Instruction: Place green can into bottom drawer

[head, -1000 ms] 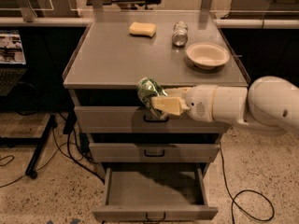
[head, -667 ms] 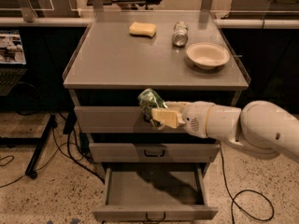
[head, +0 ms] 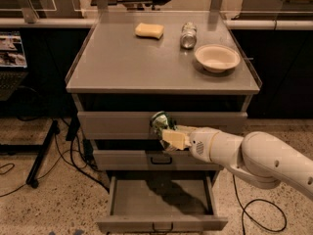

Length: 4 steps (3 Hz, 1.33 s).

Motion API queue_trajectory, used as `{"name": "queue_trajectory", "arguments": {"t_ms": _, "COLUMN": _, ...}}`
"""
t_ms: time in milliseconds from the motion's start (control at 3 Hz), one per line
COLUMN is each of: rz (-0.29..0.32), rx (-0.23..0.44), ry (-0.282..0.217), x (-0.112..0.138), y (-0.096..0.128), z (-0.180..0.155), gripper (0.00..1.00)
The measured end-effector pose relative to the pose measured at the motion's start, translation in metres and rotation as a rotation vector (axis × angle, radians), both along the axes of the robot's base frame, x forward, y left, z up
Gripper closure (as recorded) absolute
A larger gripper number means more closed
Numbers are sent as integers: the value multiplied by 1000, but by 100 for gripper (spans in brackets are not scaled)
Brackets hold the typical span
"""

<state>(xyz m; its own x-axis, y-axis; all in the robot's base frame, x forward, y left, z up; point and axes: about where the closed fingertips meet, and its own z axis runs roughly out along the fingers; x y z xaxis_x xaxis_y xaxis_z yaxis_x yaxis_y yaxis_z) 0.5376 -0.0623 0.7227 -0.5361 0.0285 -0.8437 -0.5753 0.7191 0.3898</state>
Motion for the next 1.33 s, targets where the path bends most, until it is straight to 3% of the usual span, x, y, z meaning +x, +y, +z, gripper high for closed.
{"name": "queue_trajectory", "arguments": {"t_ms": 667, "rz": -22, "rx": -5, "ry": -1, "x": -4, "y": 0, "z": -15, "gripper": 100}}
{"name": "queue_trajectory", "arguments": {"t_ms": 1333, "rz": -169, "rx": 3, "ry": 128, "x": -16, "y": -19, "z": -107, "gripper": 100}}
